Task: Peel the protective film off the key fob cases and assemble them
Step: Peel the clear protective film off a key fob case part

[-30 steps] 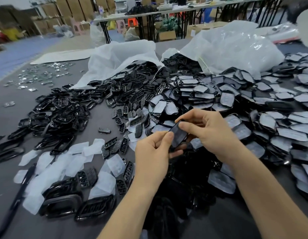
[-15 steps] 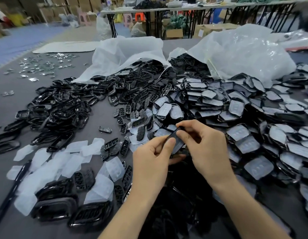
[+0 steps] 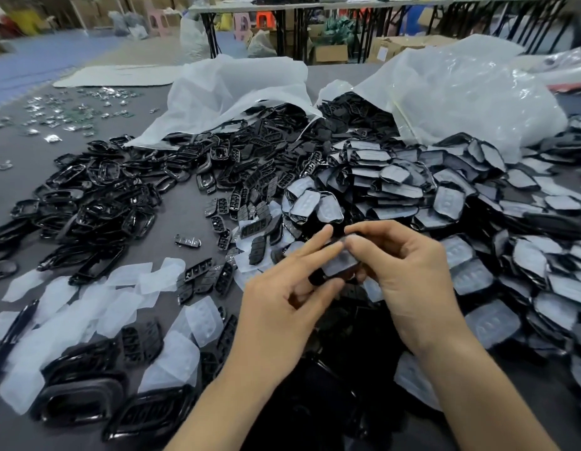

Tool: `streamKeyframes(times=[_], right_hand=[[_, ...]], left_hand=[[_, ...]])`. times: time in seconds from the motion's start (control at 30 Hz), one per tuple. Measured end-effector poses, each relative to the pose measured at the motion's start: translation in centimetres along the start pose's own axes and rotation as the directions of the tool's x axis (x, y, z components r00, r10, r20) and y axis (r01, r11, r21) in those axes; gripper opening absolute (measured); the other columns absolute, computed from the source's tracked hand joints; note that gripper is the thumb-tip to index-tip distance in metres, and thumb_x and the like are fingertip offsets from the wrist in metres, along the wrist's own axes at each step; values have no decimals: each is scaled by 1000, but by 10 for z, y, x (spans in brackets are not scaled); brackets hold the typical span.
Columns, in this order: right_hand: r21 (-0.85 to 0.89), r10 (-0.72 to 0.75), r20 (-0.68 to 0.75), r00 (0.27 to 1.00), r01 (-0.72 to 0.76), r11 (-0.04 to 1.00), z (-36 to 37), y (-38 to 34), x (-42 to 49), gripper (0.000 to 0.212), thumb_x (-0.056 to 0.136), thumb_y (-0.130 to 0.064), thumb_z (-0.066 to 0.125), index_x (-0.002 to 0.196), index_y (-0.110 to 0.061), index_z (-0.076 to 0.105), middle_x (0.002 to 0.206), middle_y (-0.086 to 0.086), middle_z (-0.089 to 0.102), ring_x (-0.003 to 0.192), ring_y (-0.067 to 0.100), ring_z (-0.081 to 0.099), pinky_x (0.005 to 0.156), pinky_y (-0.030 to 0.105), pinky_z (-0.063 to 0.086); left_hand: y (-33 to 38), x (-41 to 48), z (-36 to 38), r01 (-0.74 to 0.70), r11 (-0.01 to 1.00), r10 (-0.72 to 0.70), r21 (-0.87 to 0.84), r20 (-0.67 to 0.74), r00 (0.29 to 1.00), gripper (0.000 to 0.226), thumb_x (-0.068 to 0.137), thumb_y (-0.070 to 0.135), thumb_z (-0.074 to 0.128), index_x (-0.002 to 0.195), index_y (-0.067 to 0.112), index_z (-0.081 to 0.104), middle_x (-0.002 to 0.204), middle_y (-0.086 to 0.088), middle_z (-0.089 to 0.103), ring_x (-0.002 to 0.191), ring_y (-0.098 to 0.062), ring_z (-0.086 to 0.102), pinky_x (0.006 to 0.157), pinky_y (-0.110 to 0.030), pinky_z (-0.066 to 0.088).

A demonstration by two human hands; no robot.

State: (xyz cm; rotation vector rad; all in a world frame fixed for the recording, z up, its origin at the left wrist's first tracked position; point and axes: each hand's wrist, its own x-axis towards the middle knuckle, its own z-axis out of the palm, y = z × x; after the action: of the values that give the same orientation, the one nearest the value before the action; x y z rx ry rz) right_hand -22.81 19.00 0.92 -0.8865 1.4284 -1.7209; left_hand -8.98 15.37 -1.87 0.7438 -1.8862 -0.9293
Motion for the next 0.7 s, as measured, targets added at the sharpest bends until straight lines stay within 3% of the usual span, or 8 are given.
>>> streamKeyframes(times=[0.07,0.13,0.2,0.37,0.47,0.5,0.57,0.7], right_hand=[[32,56,10,998,-56,998,-1,0,1,9,80,0,68,80,-8,71,69,8,68,55,15,57,50,18,47],[54,110,7,994,-110,993,-1,1,3,11,81,5,66,78,-5,69,64,7,64,48,11,51,46,16,43],[85,155,-5,988,-154,984,-2,0,4,14,81,7,64,75,-4,67,58,4,62,43,8,48,42,15,40],[109,239,28,971,-240,965,-4,0,5,15,81,5,63,72,-6,66,55,2,59,40,6,48,38,13,37],[149,302,135,944,-321,935,-4,-2,5,12,72,-19,72,71,-8,68,52,0,52,35,4,40,32,12,29],[178,315,178,932,-346,921,-4,-4,4,22,66,-29,72,71,-8,68,52,0,50,34,3,39,31,11,28],[252,315,249,916,-375,892,-5,-7,4,25,60,-31,72,71,-9,67,57,0,49,35,2,38,30,10,28],[274,289,310,906,-377,885,-6,-7,3,11,62,-27,71,61,-17,68,61,-2,47,40,1,39,36,9,30]], left_hand=[[0,2,-3,-48,995,49,92,-7,999,40,83,18,71,118,36,64,126,18,62,65,-1,55,66,-10,45],[1,4,-5,-124,976,122,181,23,992,37,84,20,67,120,26,64,129,15,59,88,-3,66,83,-6,45],[0,5,-5,-195,948,185,253,63,981,37,83,17,67,120,17,65,128,9,59,114,0,59,99,-10,40],[-1,6,-6,-291,915,280,280,79,957,33,84,8,64,117,10,66,122,5,64,123,-8,54,106,-18,38],[3,4,-8,-145,981,143,128,24,989,30,86,16,64,113,28,68,98,23,69,91,11,62,83,-4,42],[5,4,-9,-47,998,48,50,-6,999,29,86,22,65,108,39,69,81,25,68,73,11,59,72,-3,41],[6,6,-10,144,970,-152,-193,-24,988,21,83,35,65,94,52,71,75,15,70,70,0,60,73,-16,47],[6,8,-13,416,624,-365,-662,224,904,24,75,29,72,98,22,77,99,-7,75,96,-19,71,80,-23,55]])
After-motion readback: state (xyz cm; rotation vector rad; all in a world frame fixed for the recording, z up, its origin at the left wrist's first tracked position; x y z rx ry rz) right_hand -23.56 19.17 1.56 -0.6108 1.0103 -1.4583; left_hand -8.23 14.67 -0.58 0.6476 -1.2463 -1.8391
